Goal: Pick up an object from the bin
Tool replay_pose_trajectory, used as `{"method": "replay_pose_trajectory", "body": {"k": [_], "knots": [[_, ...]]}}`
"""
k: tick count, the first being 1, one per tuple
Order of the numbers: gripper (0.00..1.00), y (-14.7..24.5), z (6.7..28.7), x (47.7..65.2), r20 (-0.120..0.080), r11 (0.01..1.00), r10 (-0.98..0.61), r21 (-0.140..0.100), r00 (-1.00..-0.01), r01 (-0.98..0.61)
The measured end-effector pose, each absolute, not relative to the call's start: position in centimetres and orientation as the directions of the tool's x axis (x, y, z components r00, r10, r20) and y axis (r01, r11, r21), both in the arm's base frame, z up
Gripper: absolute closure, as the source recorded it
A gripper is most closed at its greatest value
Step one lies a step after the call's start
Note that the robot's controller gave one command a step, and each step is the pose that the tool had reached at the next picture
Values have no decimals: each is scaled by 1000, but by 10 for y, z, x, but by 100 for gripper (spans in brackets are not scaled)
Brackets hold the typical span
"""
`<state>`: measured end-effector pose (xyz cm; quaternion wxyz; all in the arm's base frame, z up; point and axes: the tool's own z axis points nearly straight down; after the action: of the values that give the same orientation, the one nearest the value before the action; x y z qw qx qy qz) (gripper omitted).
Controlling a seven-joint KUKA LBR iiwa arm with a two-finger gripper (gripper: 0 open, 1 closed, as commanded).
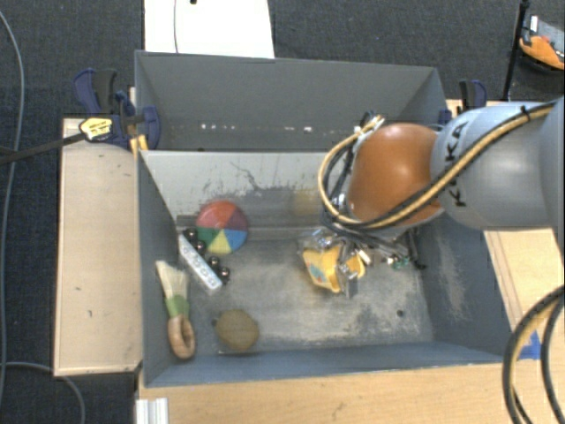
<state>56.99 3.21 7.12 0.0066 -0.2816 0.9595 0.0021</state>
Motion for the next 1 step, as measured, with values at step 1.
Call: {"method": "replay_pose_trajectory", "body": {"k": [1], "knots": [[100, 32, 74, 569, -12, 842, -540, 2, -842, -540]]}}
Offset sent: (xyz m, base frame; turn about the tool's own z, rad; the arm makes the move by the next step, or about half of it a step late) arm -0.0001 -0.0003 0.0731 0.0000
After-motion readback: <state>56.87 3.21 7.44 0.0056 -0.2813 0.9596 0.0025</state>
